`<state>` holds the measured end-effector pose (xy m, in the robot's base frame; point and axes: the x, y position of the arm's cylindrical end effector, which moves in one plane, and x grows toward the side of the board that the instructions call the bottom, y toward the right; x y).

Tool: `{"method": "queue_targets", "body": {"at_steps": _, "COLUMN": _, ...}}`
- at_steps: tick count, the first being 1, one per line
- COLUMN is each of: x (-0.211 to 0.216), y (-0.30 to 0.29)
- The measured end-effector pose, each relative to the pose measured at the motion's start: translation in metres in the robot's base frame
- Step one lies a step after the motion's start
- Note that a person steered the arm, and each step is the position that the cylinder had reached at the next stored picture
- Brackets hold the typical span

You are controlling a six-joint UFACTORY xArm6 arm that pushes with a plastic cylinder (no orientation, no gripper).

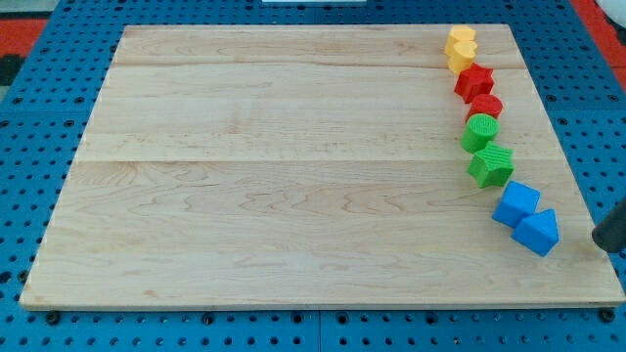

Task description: Move the blue cube diagonally top left to the blue triangle

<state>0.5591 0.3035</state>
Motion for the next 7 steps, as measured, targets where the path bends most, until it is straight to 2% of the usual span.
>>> {"method": "queue_targets", "body": {"at_steps": 4, "x": -0.003, "y": 0.025}}
{"method": "queue_targets", "body": {"at_steps": 7, "x": -0.041, "y": 0.004}}
